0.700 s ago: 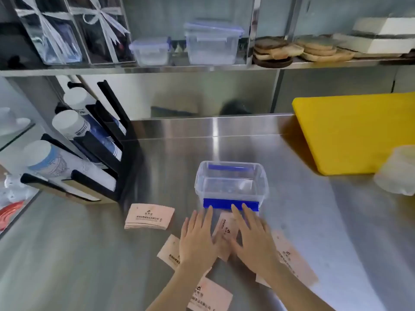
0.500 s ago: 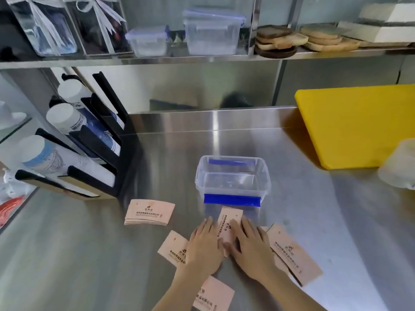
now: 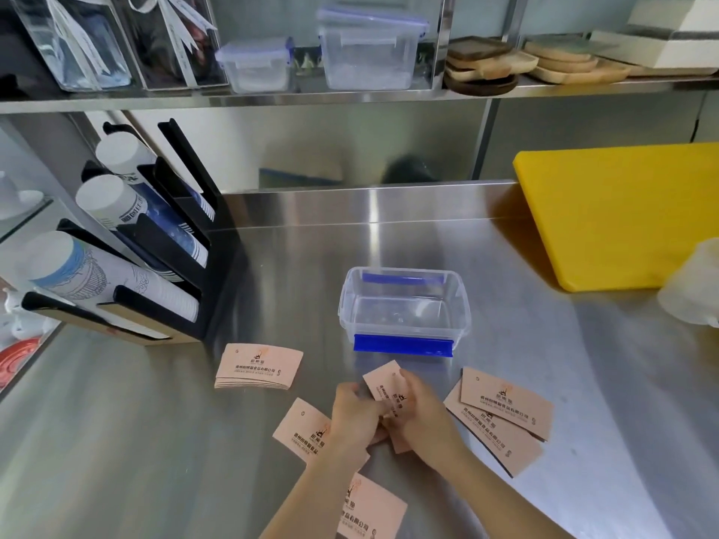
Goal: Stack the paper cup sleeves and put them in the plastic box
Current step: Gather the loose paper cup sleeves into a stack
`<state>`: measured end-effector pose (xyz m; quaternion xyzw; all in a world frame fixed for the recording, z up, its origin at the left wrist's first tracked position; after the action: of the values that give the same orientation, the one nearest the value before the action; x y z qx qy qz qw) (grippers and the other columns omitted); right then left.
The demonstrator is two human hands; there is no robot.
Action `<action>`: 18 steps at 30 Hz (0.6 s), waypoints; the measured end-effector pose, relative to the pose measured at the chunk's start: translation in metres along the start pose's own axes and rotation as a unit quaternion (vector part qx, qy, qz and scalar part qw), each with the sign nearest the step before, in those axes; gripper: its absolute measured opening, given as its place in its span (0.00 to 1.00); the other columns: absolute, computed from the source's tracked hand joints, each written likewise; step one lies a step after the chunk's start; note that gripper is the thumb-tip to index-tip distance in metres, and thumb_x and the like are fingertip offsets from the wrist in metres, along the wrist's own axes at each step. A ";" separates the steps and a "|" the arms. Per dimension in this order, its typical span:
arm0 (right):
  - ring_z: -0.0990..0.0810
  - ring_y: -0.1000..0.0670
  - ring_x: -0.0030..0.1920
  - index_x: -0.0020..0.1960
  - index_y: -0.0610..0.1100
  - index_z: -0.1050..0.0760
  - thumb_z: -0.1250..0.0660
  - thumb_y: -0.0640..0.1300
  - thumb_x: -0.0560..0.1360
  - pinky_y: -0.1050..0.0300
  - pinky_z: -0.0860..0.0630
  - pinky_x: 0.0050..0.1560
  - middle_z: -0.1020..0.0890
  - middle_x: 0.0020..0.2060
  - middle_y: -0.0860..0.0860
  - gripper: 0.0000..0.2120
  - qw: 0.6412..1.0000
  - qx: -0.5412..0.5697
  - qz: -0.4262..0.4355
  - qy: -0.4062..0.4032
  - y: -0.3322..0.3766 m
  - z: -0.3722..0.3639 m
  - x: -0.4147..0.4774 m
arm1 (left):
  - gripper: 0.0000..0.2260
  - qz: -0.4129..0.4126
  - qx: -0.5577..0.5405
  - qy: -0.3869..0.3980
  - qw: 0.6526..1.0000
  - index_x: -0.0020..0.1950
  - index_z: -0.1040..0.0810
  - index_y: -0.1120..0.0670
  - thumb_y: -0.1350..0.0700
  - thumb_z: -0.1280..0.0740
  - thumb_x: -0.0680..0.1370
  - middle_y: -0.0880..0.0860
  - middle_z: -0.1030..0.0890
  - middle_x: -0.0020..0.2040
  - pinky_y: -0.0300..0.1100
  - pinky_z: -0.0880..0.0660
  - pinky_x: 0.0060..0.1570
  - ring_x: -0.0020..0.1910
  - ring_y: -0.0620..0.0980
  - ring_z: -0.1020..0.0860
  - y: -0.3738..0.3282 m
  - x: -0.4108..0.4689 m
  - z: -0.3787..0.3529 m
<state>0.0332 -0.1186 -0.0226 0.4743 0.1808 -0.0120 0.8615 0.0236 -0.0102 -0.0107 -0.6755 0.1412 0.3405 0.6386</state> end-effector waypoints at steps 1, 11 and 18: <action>0.23 0.53 0.54 0.63 0.53 0.34 0.34 0.41 0.69 0.53 0.24 0.56 0.23 0.56 0.54 0.24 1.000 0.002 0.005 0.003 0.005 0.003 -0.003 | 0.16 0.001 -0.008 0.006 1.000 0.55 0.32 0.58 0.69 0.33 0.72 0.59 0.19 0.49 0.43 0.23 0.31 0.38 0.53 0.20 0.001 0.001 0.002; 0.23 0.54 0.45 0.59 0.51 0.24 0.38 0.35 0.74 0.69 0.30 0.39 0.17 0.52 0.52 0.17 0.989 -0.106 0.107 0.015 0.032 0.036 0.004 | 0.21 -0.165 0.076 0.013 0.983 0.59 0.27 0.51 0.67 0.29 0.70 0.51 0.21 0.44 0.51 0.25 0.57 0.47 0.52 0.22 -0.017 -0.004 0.023; 0.23 0.57 0.42 0.53 0.53 0.22 0.38 0.39 0.75 0.65 0.25 0.43 0.19 0.45 0.56 0.13 0.978 -0.168 0.106 0.060 0.033 0.043 0.009 | 0.16 -0.253 0.203 0.026 0.946 0.37 0.26 0.40 0.63 0.31 0.72 0.49 0.20 0.42 0.45 0.25 0.49 0.46 0.51 0.22 -0.022 -0.002 0.026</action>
<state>0.0611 -0.1347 0.0217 0.3393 0.1800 0.1384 0.9128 0.0283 0.0169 0.0087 -0.5538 0.0483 0.1143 0.8234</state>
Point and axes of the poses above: each hand's wrist, its own x-axis towards the middle knuckle, its own z-axis out of the back of the hand, y = z × x, the point moved 2 cm from there along x, towards the middle knuckle
